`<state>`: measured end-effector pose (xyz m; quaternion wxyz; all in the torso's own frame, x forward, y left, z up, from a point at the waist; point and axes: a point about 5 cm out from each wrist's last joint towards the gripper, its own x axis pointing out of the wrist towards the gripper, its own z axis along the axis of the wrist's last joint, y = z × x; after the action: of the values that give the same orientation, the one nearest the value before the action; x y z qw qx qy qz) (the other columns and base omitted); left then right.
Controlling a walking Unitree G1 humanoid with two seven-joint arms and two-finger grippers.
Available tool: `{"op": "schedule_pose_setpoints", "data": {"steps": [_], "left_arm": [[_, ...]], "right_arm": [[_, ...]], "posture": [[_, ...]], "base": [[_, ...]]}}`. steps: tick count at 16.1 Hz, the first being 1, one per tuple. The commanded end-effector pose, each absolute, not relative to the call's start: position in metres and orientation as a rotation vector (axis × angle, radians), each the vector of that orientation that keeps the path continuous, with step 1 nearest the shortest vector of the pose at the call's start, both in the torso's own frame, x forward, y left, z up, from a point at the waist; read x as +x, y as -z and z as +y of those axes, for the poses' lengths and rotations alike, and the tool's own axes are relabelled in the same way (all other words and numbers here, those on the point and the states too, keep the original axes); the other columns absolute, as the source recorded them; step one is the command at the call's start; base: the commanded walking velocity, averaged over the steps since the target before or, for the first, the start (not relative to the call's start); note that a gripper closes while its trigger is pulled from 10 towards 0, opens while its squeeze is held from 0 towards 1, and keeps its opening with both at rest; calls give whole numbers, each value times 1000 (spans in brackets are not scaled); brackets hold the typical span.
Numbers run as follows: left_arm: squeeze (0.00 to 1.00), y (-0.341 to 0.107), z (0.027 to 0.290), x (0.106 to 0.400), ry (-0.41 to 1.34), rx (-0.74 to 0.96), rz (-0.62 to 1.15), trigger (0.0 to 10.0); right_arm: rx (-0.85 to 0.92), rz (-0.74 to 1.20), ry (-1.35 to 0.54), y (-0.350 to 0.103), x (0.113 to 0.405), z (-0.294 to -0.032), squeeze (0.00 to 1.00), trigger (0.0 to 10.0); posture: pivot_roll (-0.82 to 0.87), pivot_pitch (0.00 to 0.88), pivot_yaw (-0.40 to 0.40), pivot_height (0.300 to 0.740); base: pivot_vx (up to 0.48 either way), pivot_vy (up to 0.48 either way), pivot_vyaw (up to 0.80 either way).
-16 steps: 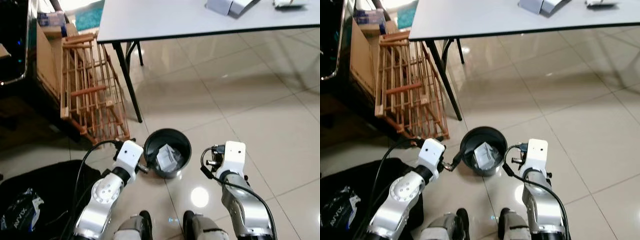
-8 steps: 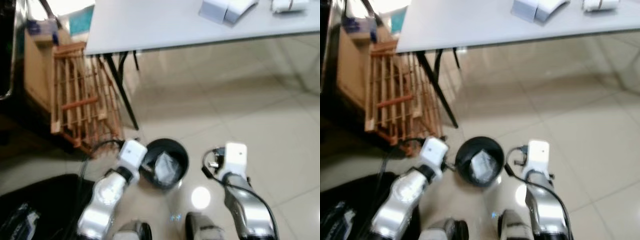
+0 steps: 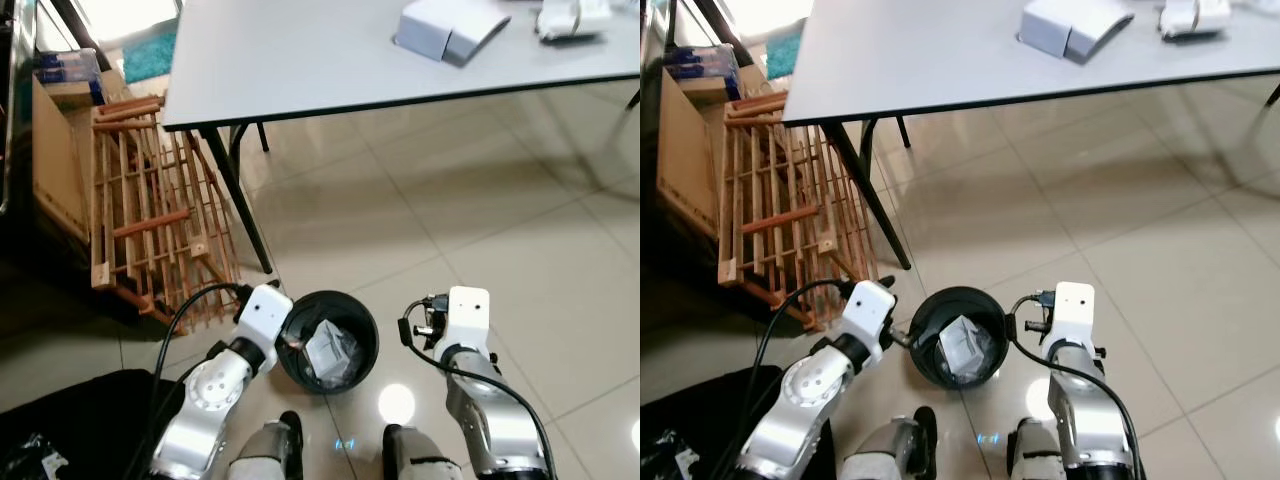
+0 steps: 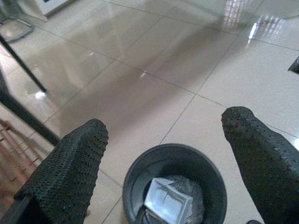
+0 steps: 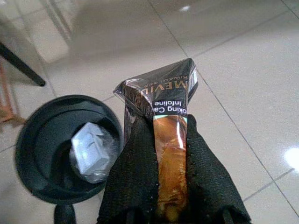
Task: Picking trash to rubbish bin
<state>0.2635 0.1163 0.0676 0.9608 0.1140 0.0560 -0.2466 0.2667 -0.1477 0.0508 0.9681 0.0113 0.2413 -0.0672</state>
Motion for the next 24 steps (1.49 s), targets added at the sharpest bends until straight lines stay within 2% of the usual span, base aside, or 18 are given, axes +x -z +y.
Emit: {"op": "schedule_pose_setpoints", "data": {"steps": [1,9,19,24], "left_arm": [[0,-63,121,260,491,227,139,10000],[0,-62,123,257,504,246,140,10000],[0,-63,132,239,506,239,174,10000],[0,-67,138,231,523,258,188,10000]], "right_arm": [[23,513,120,-46,264,-143,0,10000],[8,512,106,-44,264,-139,0,10000],[-1,549,69,-32,267,-138,0,10000],[46,591,-23,-21,279,-119,0,10000]], "posture": [[-30,253,70,740],[-18,267,75,740],[23,389,87,740],[71,416,92,740]], "base": [[0,0,0],[0,0,0],[0,0,0],[0,0,0]]}}
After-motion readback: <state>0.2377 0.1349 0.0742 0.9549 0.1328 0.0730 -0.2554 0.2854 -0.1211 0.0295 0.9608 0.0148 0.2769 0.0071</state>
